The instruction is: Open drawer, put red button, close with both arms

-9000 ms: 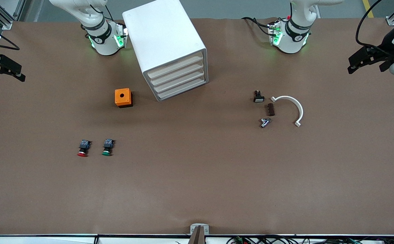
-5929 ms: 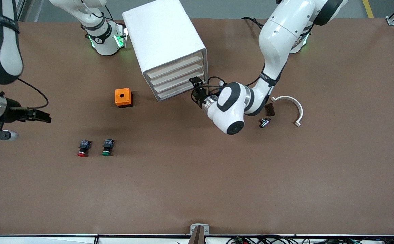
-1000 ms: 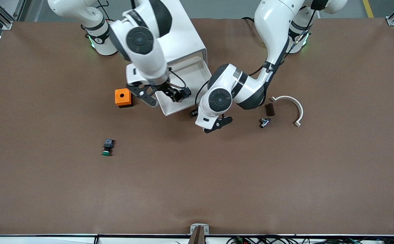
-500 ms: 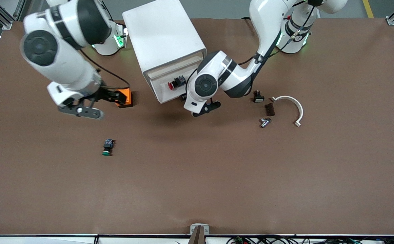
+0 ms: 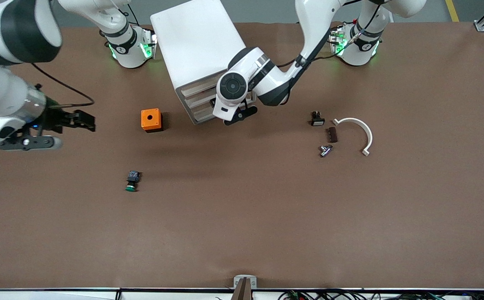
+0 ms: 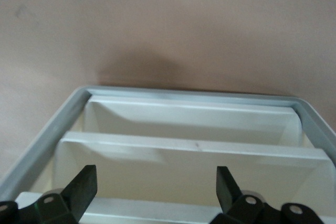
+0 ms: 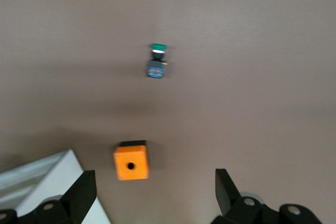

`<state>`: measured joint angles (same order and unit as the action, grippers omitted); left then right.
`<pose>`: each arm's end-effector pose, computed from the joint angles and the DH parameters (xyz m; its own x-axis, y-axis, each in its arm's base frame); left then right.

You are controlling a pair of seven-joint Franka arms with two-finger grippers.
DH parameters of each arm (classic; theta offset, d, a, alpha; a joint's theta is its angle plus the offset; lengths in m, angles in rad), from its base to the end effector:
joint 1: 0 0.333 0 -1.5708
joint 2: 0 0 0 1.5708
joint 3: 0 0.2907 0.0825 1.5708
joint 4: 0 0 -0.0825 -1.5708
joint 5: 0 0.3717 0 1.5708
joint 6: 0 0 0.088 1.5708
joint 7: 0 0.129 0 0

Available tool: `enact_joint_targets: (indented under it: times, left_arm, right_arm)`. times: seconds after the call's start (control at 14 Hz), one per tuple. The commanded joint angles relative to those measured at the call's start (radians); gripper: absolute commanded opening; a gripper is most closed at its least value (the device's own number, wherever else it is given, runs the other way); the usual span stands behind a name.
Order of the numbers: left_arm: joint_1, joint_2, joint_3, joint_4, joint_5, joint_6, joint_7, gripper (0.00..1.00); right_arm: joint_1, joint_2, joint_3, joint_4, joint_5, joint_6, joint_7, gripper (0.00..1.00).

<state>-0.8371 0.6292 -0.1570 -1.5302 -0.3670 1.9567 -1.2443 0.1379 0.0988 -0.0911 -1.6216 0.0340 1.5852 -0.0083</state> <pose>0.3423 -0.5617 0.2495 0.8023 0.4066 -0.4370 0.4095 -0.9076 -0.0927 0.5595 0.0323 0.5009 0.9895 0.0534 -0.1342 0.0504 -0.9984 -0.0258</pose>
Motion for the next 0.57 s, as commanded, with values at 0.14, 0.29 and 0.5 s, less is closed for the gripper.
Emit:
enact_joint_targets:
  times: [0.14, 0.29, 0.5]
  left_arm:
    - [-0.019, -0.035, -0.003, -0.028, 0.003, 0.024, -0.121, 1.0]
    - [-0.002, -0.052, 0.023, -0.019, 0.02, 0.013, -0.153, 1.0]
    - [0.099, -0.117, 0.057, -0.015, 0.161, 0.011, -0.149, 1.0]
  right_arm:
    - [-0.109, -0.011, 0.022, 0.046, -0.009, -0.085, -0.067, 1.0]
    - [-0.113, -0.01, 0.021, 0.049, -0.011, -0.087, -0.07, 1.0]
    - [-0.118, -0.004, 0.022, 0.095, -0.014, -0.086, -0.067, 1.0]
